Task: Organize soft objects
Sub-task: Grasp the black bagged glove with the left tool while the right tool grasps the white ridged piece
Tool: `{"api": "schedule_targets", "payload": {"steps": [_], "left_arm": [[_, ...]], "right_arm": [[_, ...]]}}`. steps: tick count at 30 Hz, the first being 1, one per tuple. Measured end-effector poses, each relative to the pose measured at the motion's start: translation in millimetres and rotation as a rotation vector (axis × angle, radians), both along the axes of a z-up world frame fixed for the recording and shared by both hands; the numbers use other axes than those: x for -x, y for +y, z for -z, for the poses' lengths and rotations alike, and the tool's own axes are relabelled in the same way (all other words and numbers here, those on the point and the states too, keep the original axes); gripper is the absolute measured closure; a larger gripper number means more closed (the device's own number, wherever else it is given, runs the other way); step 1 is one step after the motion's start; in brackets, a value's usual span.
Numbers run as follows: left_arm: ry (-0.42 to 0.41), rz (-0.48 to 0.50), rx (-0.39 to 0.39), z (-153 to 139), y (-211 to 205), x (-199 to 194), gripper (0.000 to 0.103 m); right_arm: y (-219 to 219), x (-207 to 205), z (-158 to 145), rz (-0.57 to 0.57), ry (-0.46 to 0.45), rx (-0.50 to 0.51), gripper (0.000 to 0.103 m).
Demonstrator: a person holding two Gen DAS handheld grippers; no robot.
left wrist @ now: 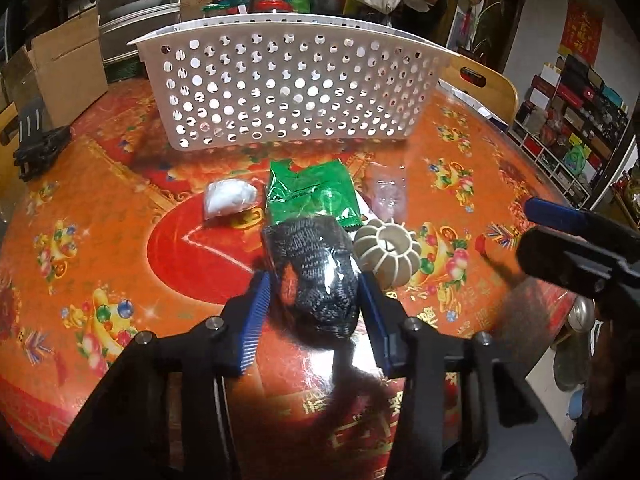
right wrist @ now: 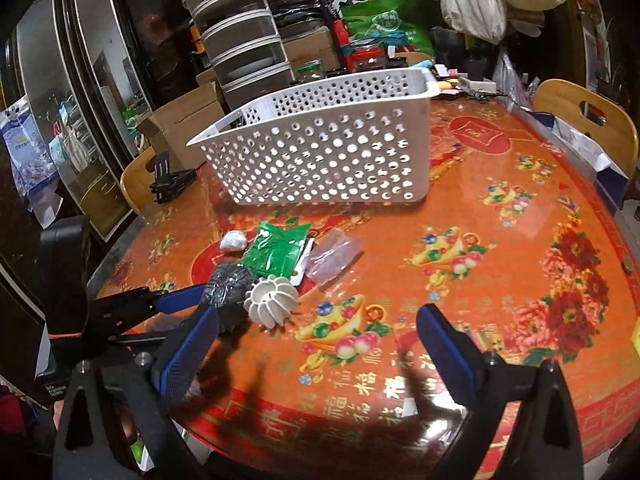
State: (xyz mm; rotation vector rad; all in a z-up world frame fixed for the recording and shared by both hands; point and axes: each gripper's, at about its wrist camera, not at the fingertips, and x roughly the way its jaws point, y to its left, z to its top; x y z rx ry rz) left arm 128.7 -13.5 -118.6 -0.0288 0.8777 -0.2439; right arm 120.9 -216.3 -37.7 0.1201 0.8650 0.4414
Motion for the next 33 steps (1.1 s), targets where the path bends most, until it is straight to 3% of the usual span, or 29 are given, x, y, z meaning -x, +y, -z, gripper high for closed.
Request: {"api": "schedule_targets", "payload": {"steps": [8, 23, 28, 33], "left_arm": [[-0.019, -0.056, 0.016, -2, 31, 5, 0.062], [-0.038, -0.106, 0.051, -8, 61, 15, 0.062], [-0.050, -0.108, 0.057, -9, 63, 17, 0.062], [-0.060, -0.111, 0.060, -12, 65, 20, 0.062]], "right_arm": [[34, -12, 18, -0.081, 0.030, 0.025, 0.007], [72, -27, 43, -0.140, 0.073, 0.112, 0.042], [76, -27, 44, -0.132, 0.055, 0.140, 0.060], [73, -24, 42, -0.122, 0.039, 0.140, 0.060]]}}
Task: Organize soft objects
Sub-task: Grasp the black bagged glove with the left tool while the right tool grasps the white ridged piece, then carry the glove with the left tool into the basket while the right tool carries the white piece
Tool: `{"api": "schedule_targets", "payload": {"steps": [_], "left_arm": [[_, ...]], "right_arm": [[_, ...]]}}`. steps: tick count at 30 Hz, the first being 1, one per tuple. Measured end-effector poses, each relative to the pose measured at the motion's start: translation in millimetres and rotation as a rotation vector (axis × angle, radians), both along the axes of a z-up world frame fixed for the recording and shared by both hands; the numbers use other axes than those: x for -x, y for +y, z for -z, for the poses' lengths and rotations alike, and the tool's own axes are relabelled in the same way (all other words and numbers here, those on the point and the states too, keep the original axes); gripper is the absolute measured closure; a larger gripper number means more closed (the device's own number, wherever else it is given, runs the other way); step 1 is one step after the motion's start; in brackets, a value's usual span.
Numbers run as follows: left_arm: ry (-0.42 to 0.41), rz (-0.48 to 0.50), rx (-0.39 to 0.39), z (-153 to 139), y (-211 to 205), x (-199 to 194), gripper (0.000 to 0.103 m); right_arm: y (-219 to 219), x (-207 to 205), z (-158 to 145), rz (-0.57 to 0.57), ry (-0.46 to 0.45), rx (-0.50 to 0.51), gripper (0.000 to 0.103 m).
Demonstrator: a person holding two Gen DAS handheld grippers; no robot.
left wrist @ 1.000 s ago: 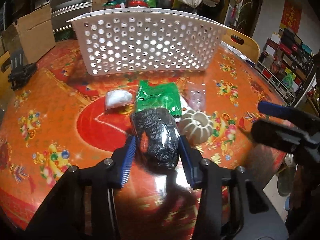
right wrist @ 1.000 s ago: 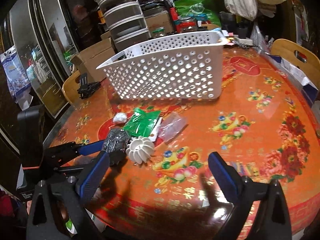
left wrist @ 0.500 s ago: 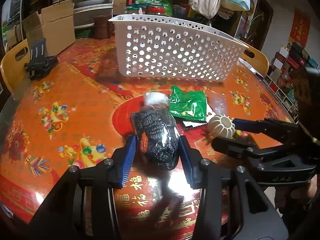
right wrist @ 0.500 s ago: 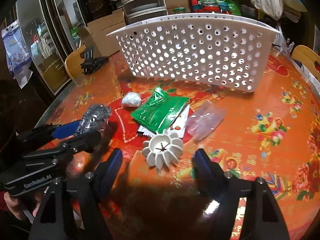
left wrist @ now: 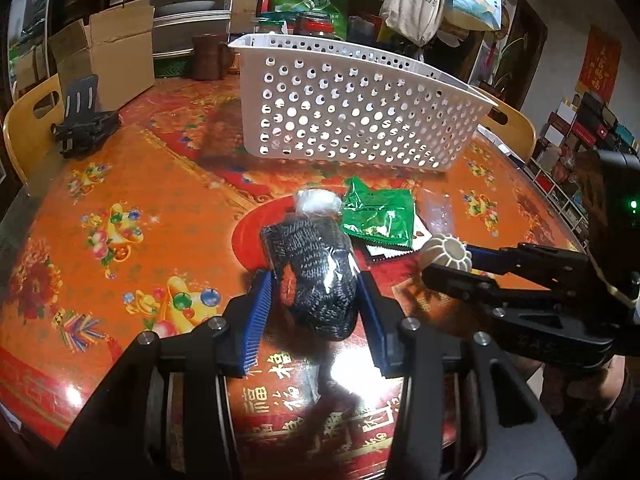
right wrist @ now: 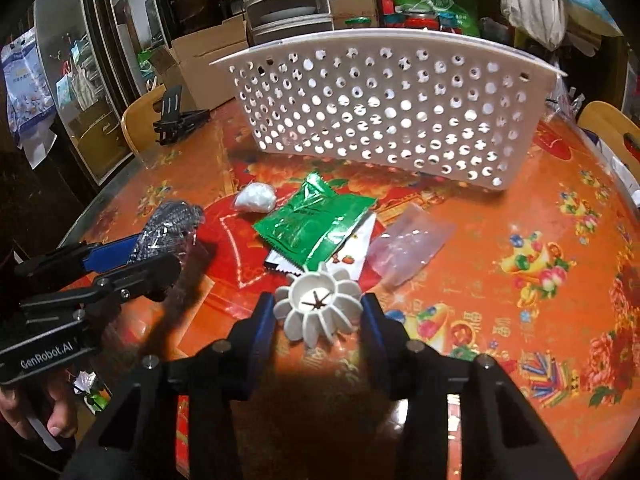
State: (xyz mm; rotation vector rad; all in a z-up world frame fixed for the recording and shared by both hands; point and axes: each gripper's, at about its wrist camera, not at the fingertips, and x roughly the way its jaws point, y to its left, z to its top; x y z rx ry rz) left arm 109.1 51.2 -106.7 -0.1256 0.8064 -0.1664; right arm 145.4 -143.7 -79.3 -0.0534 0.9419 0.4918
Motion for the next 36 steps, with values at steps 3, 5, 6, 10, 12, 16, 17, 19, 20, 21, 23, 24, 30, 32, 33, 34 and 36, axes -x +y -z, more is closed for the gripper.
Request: {"api": "schedule_targets", "payload": {"steps": [3, 5, 6, 10, 12, 16, 17, 19, 20, 21, 23, 24, 30, 32, 33, 34, 36], "left_arm": [[-0.011, 0.002, -0.002, -4, -1, 2, 0.062], [-0.020, 0.003, -0.004, -7, -3, 3, 0.062], [-0.025, 0.005, -0.005, -10, -4, 4, 0.062], [-0.042, 0.009, -0.005, -18, -7, 5, 0.062], [-0.053, 0.014, -0.009, -24, -10, 6, 0.062], [-0.068, 0.029, -0.010, -37, -15, 5, 0.062], [-0.072, 0.034, -0.012, -41, -17, 5, 0.062], [-0.084, 0.041, -0.015, -49, -20, 4, 0.062], [-0.090, 0.043, -0.016, -54, -20, 3, 0.062], [-0.095, 0.044, -0.017, -58, -20, 2, 0.062], [-0.107, 0.047, -0.014, -69, -21, 0, 0.062], [-0.113, 0.048, -0.015, -74, -20, -1, 0.062], [-0.161, 0.062, -0.024, -115, -22, -11, 0.062], [-0.167, 0.063, -0.020, -133, -21, -23, 0.062], [-0.169, 0.064, -0.014, -140, -21, -30, 0.062], [-0.171, 0.063, -0.010, -150, -21, -39, 0.062], [-0.178, 0.052, -0.007, -166, -21, -59, 0.062]], "right_arm": [[-7, 3, -8, 0.012, -0.021, -0.011, 0.060], [-13, 6, -14, 0.021, -0.037, -0.019, 0.060], [-17, 8, -18, 0.028, -0.051, -0.021, 0.060], [-30, 13, -33, 0.046, -0.087, -0.038, 0.060], [-37, 14, -41, 0.053, -0.100, -0.048, 0.060], [-48, 14, -55, 0.058, -0.122, -0.060, 0.060], [-50, 14, -58, 0.058, -0.126, -0.061, 0.060], [-56, 14, -68, 0.060, -0.136, -0.068, 0.060], [-58, 13, -71, 0.060, -0.139, -0.074, 0.060], [-62, 13, -76, 0.062, -0.145, -0.081, 0.060], [-67, 11, -86, 0.067, -0.159, -0.085, 0.060], [-69, 11, -90, 0.069, -0.166, -0.085, 0.060], [-77, 6, -124, 0.067, -0.222, -0.080, 0.060], [-78, -3, -141, 0.065, -0.240, -0.075, 0.060], [-77, -9, -149, 0.063, -0.248, -0.066, 0.060], [-76, -16, -156, 0.063, -0.254, -0.056, 0.060], [-72, -36, -171, 0.064, -0.258, -0.035, 0.060]]}}
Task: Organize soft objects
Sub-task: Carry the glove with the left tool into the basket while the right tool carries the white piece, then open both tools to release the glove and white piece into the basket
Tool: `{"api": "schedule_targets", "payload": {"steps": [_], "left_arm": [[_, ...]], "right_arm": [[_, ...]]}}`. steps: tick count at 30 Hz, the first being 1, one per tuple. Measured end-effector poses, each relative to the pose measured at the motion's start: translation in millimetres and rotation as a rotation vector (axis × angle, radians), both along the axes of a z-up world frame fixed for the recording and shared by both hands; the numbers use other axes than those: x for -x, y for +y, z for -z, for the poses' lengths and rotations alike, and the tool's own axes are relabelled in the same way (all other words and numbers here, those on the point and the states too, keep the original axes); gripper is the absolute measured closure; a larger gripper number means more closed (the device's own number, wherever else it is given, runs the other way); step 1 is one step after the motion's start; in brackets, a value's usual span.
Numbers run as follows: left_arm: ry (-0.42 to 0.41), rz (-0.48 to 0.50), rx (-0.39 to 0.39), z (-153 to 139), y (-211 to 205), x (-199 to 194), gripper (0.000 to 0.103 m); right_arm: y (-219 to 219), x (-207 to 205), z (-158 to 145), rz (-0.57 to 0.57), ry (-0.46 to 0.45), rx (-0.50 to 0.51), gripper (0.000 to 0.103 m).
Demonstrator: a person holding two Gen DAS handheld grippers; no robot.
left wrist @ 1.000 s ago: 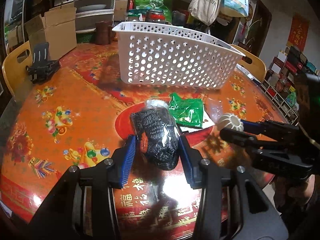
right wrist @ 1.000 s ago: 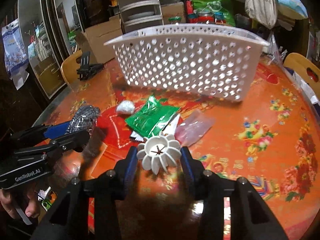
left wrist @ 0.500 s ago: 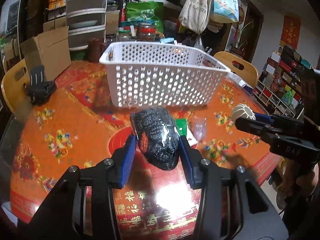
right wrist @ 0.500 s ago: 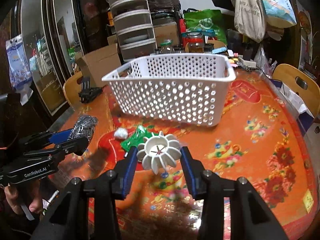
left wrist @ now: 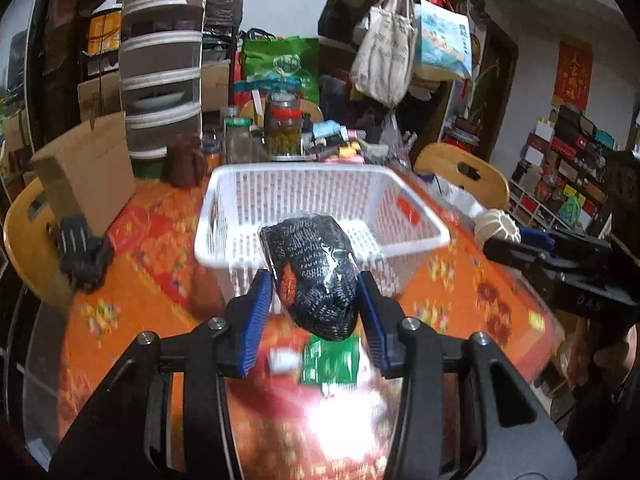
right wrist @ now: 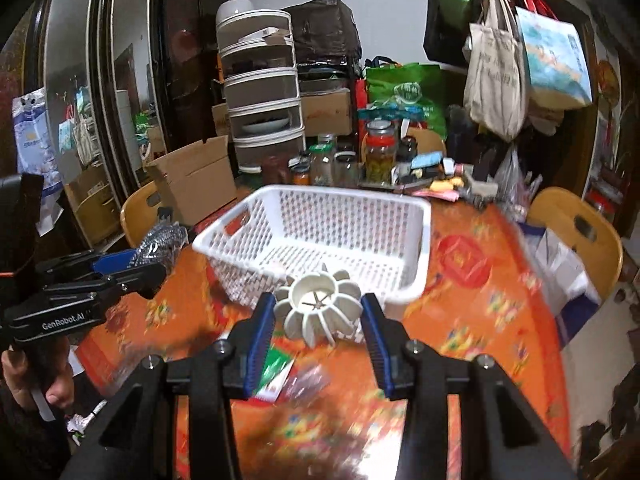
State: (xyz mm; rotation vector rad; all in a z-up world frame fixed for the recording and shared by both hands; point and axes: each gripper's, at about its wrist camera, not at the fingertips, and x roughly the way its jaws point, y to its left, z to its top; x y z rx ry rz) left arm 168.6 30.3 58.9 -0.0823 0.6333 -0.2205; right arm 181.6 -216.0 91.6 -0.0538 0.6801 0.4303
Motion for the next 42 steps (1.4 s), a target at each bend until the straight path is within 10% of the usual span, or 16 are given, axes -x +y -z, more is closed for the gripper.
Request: {"api": "schedule_targets", "payload": {"steps": [9, 21, 39, 42], "left_arm": [[0.099, -0.035, -0.006, -32, -11, -108, 0.062], [0.356, -0.089, -0.052, 52, -16, -222, 0.062], [0.407, -0.073, -0.031, 94, -14, -242, 0.061], [0.373, -0.069, -0.013, 86, -12, -237, 0.044]], "right_arm": [[20, -98, -12, 0.032, 0.107, 0.039, 0.060], [38, -186, 76, 0.080, 0.334, 0.173, 0.060], [53, -201, 98, 0.071, 0.356, 0.227, 0.060], [53, -197, 95, 0.054, 0.355, 0.217, 0.044]]}}
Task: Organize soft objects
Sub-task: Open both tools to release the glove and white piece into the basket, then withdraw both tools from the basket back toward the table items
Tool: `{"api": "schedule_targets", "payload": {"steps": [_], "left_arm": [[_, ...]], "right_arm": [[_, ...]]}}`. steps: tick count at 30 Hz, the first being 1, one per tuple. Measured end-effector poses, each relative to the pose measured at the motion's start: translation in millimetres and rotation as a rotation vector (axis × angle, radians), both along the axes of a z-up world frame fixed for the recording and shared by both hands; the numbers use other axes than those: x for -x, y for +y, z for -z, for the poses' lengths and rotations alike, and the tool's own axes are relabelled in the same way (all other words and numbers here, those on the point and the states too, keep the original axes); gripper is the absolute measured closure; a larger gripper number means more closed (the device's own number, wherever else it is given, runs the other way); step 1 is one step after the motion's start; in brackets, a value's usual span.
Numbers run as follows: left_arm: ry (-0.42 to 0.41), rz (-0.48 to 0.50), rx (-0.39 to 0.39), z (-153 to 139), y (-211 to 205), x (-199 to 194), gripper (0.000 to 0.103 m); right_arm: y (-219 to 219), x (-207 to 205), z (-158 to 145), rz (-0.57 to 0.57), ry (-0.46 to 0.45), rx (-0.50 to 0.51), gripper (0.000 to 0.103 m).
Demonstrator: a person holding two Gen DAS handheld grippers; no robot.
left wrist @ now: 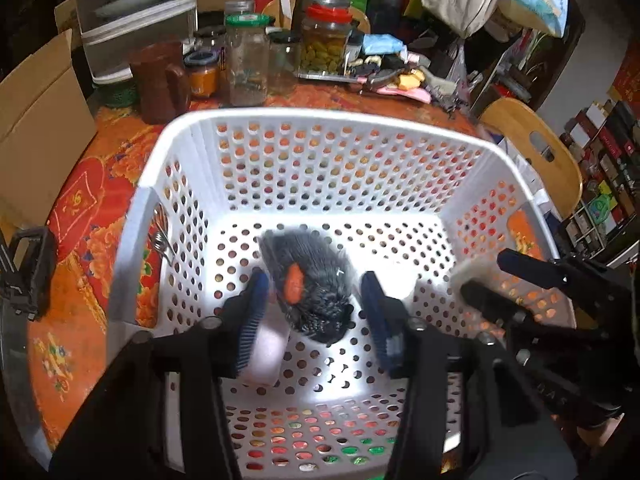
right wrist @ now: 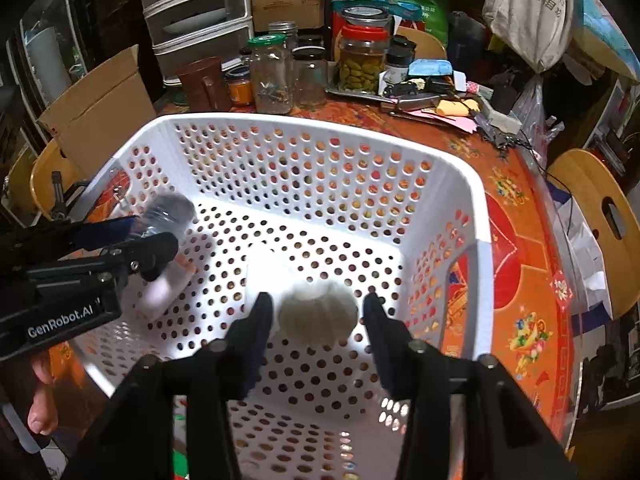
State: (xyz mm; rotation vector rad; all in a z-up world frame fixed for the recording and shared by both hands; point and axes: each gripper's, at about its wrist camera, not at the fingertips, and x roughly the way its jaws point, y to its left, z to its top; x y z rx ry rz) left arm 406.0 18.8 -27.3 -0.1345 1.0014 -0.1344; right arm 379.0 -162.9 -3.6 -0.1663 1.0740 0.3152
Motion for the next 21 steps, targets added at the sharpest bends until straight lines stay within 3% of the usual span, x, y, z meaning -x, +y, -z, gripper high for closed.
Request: {"api": "schedule_targets", "payload": {"steps": [1, 3, 4, 9, 16, 21], "left_arm": [[-0.020, -0.003, -0.005, -5, 1, 3, 0.031], [-0.060, -0.011, -0.012, -15, 3, 9, 0.019], [-0.081, -0.016, -0.011, -21, 4, 13, 0.017], [-0.163, -0.022, -0.029, -56, 17, 43, 0.012], [-0.253, -0.022, -0.051, -101, 30, 93, 0.003], [-0.270, -0.005, -0.086, -113, 22, 116, 0.002]], "right_arm": [[0, 2, -2, -0.004, -0.003, 0.002, 0.030], [-2, 7, -9, -0.005, -0.023, -0.013, 0.013], [-3, 9, -13, -0.006, -0.031, -0.024, 0.009], [-19, 33, -44, -0.012, -0.100, -0.085, 0.000], [-33, 69, -72, -0.010, -0.183, -0.115, 0.000], [-39, 81, -88, 0.012, -0.223, -0.148, 0.000]]}}
